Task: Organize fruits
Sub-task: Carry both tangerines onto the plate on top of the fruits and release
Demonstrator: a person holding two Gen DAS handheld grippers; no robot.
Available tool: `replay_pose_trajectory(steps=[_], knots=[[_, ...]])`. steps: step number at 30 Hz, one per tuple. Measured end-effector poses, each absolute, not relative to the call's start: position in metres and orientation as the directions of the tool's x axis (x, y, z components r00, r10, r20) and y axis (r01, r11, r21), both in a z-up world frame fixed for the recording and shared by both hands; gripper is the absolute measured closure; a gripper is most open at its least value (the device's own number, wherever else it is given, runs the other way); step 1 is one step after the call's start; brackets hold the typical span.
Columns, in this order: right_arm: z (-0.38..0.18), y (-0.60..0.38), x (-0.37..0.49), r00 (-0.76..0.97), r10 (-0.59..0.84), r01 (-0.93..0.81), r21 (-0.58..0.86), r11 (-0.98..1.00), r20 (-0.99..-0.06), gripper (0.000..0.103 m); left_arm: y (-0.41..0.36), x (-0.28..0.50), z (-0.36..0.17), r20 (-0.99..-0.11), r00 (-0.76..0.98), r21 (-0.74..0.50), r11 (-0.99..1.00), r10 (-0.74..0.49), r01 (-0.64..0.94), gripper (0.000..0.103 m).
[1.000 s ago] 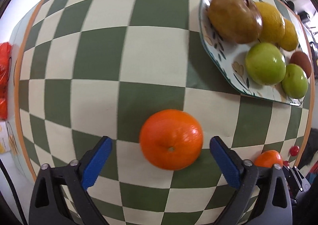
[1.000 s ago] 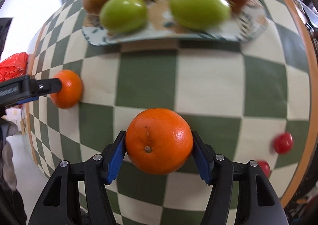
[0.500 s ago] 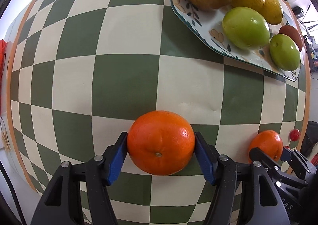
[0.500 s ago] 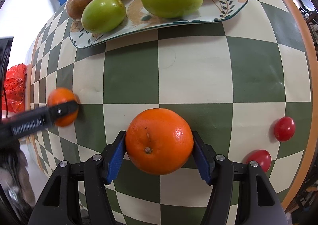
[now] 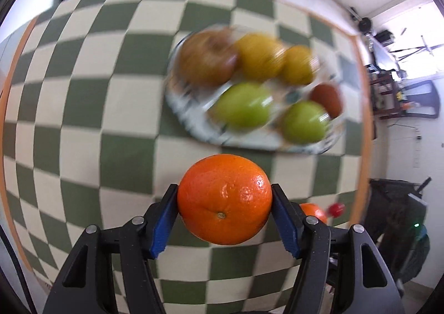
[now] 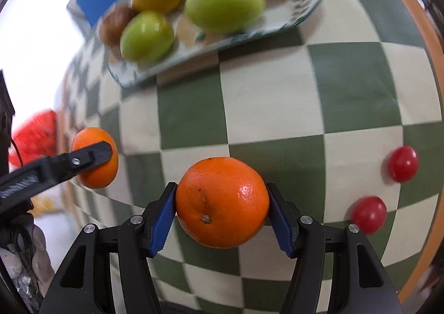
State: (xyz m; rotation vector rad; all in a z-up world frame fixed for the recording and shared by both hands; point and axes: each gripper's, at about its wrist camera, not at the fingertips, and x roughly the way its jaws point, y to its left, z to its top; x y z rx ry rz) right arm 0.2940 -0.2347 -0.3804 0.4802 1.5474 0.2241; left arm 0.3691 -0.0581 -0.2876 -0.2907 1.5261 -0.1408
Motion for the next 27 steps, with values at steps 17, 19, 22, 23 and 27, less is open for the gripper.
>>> replay_pose_trajectory(steps=[17, 19, 22, 23, 27], knots=[[-0.315, -0.319, 0.479, 0.274, 0.416, 0.199, 0.474, 0.858, -0.867, 0.038, -0.144, 0.496, -0.314, -0.986, -0.051, -0.163, 0.98, -0.159, 0.112, 0.04], [-0.325, -0.318, 0.501, 0.257, 0.413, 0.193, 0.465, 0.864, -0.874, 0.038, -0.147, 0.495, -0.318, -0.982, -0.064, -0.183, 0.977, -0.177, 0.109, 0.04], [-0.342, -0.32, 0.523, 0.222, 0.422, 0.195, 0.464, 0.864, -0.879, 0.038, -0.149, 0.492, -0.324, -0.978, -0.075, -0.2, 0.975, -0.193, 0.098, 0.04], [-0.347, -0.322, 0.529, 0.205, 0.439, 0.195, 0.477, 0.857, -0.874, 0.038, -0.15, 0.491, -0.325, -0.978, -0.075, -0.2, 0.975, -0.193, 0.101, 0.04], [-0.364, -0.325, 0.536, 0.163, 0.468, 0.177, 0.492, 0.852, -0.869, 0.038, -0.152, 0.49, -0.324, -0.981, -0.067, -0.186, 0.976, -0.179, 0.112, 0.04]])
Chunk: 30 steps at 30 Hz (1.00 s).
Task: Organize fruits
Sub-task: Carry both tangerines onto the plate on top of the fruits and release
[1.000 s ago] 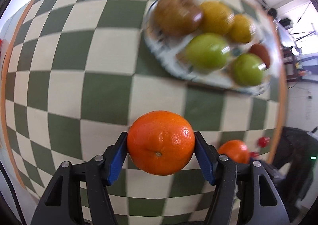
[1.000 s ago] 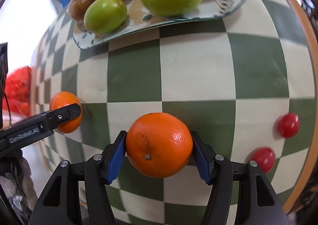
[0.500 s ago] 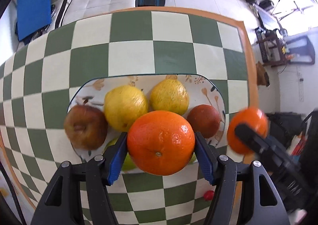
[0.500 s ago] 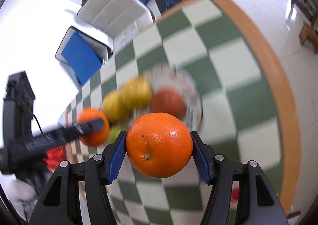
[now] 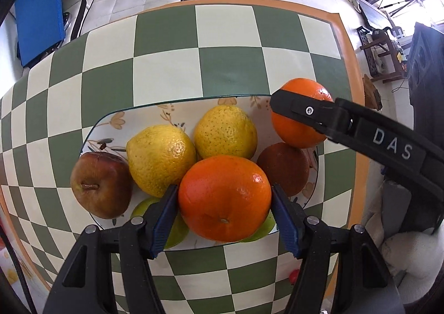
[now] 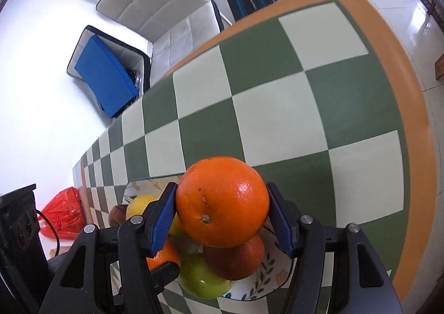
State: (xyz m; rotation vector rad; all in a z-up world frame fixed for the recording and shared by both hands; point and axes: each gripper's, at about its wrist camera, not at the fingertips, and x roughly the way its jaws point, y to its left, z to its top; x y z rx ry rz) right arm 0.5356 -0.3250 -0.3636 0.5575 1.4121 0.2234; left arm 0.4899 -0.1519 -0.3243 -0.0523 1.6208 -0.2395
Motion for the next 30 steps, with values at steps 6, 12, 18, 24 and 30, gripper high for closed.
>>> replay_pose_trajectory(steps=[6, 12, 18, 24, 30], knots=[[-0.368, -0.32, 0.536, 0.127, 0.466, 0.147, 0.481, 0.864, -0.876, 0.037, -0.153, 0.487, -0.324, -0.985, -0.059, -0.165, 0.98, -0.159, 0.115, 0.039], [-0.364, -0.31, 0.535, 0.117, 0.437, 0.08, 0.447, 0.891, -0.892, 0.036, -0.148, 0.488, -0.326, -0.982, -0.08, -0.175, 0.98, -0.168, 0.09, 0.039], [-0.361, -0.308, 0.533, 0.103, 0.425, 0.061, 0.432, 0.9, -0.899, 0.034, -0.14, 0.486, -0.328, -0.974, -0.105, -0.207, 0.977, -0.201, 0.045, 0.039], [-0.352, -0.313, 0.526, 0.111, 0.426, 0.08, 0.436, 0.897, -0.898, 0.022, -0.118, 0.478, -0.315, -0.966, -0.068, -0.249, 0.968, -0.249, -0.008, 0.02], [-0.333, -0.318, 0.507, 0.161, 0.392, 0.096, 0.41, 0.907, -0.906, 0.009, -0.084, 0.467, -0.291, -0.988, 0.03, -0.155, 0.988, -0.154, -0.022, 0.012]])
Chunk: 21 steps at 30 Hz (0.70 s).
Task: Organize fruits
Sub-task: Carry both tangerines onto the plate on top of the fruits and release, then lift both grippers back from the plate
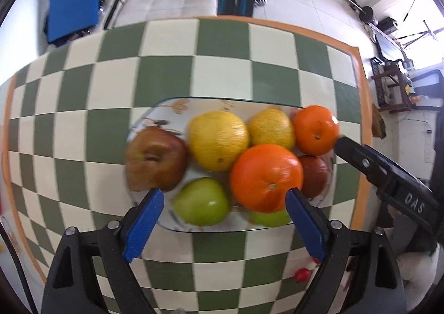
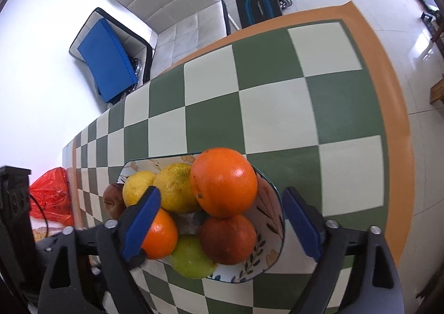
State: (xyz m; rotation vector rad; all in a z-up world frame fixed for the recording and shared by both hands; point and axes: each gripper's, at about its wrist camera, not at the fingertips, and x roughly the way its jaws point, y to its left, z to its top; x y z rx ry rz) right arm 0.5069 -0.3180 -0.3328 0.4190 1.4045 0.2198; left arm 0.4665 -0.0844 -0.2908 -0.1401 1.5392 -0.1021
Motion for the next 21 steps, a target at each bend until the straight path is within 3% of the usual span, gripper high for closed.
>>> replay_pose_trajectory(steps=[2, 9, 21], knots=[[-0.323, -0.315, 0.496, 0.183, 0.327, 0.081, 0.346, 0.935, -0.927, 0.008, -0.074, 0.458, -0.286, -0.991, 0.058, -0.123, 0.992, -0.121, -0.031, 0.005], [-0.295, -0.293, 0.436, 0.254, 0.101, 0.028, 0.112, 0.993, -0.962, 0.004, -0.049, 0.418, -0.273, -0.988, 0.152, -0.009, 0.999, -0.001, -0.049, 0.004], [-0.243, -0.265, 0.353, 0.331, 0.048, 0.036, 0.063, 0.997, -0.942, 0.004, -0.045, 0.357, -0.226, -0.954, 0.298, 0.029, 0.999, 0.041, -0.043, 0.004]])
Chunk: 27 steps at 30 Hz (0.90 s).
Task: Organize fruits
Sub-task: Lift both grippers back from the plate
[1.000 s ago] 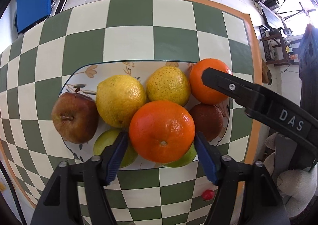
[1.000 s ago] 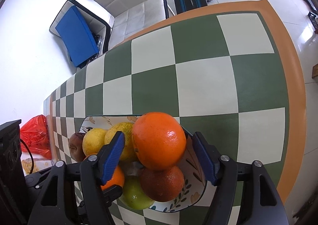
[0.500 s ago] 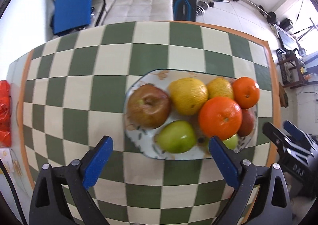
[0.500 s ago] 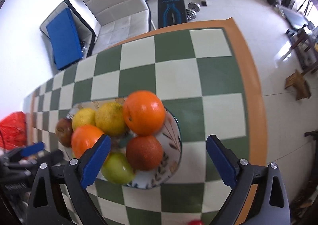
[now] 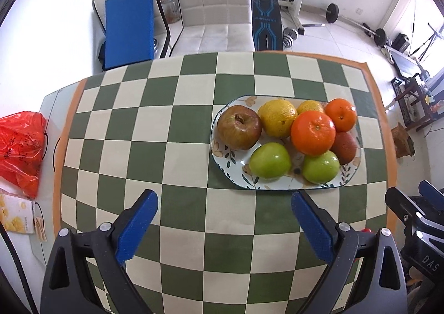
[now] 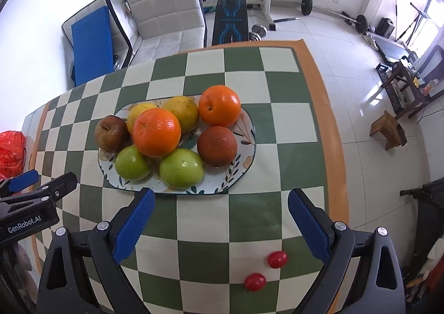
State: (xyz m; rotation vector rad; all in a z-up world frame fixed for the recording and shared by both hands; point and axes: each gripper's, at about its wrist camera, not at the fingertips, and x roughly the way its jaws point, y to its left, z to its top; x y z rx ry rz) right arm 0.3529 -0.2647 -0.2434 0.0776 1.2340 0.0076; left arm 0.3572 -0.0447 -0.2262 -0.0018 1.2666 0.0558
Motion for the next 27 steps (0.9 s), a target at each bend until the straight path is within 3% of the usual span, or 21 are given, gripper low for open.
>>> replay_pose_trajectory(steps=[16, 27], knots=[[-0.118, -0.257, 0.262, 0.502, 0.041, 0.018, 0.058, 0.998, -0.864, 0.004, -0.048, 0.277, -0.12, -0.881, 0.471, -0.039, 0.999, -0.038, 0.008, 0.004], [-0.054, -0.258, 0.213, 0.575, 0.066, 0.016, 0.092, 0.996, -0.815, 0.004, -0.053, 0.242, -0.079, -0.844, 0.532, -0.048, 0.998, -0.064, 0.044, 0.004]])
